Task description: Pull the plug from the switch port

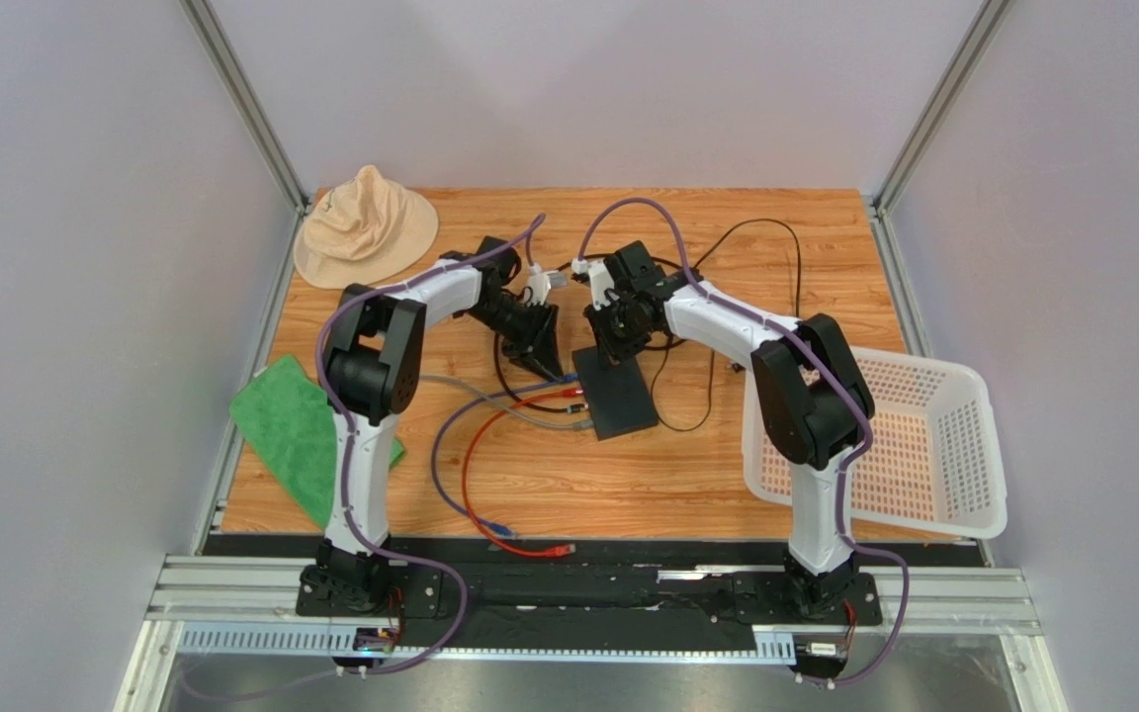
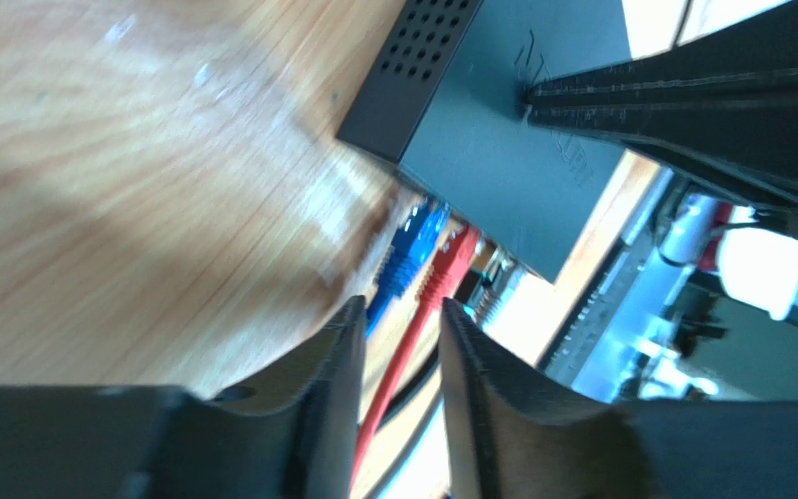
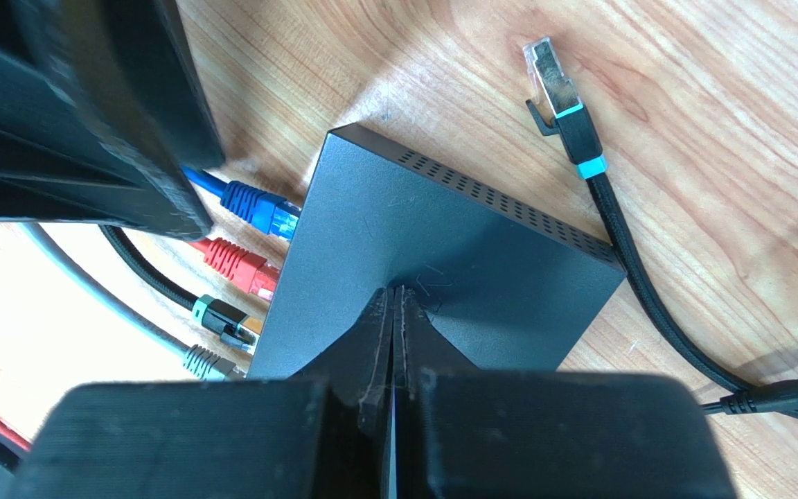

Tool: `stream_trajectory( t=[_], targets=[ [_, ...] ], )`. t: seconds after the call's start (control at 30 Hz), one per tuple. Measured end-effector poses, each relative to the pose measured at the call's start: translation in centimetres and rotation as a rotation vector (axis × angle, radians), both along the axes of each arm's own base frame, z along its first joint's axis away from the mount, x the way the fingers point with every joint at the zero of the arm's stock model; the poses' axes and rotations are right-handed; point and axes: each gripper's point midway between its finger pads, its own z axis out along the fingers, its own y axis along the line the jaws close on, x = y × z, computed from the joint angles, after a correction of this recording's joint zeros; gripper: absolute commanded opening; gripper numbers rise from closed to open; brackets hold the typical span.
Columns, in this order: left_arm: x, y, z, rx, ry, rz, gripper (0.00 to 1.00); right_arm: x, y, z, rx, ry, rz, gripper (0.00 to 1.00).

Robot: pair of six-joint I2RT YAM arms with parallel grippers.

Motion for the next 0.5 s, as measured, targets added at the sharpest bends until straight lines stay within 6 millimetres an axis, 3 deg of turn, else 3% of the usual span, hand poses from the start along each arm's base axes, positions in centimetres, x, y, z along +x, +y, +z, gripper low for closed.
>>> stream_trajectory(
  t=[0.5],
  targets=[
    [-0.1,-1.3,-0.5,-0.067,0.115,-0.004,0.43,-0.1,0.1,0.0,0.013,-0.002,0.004,0.00]
  ],
)
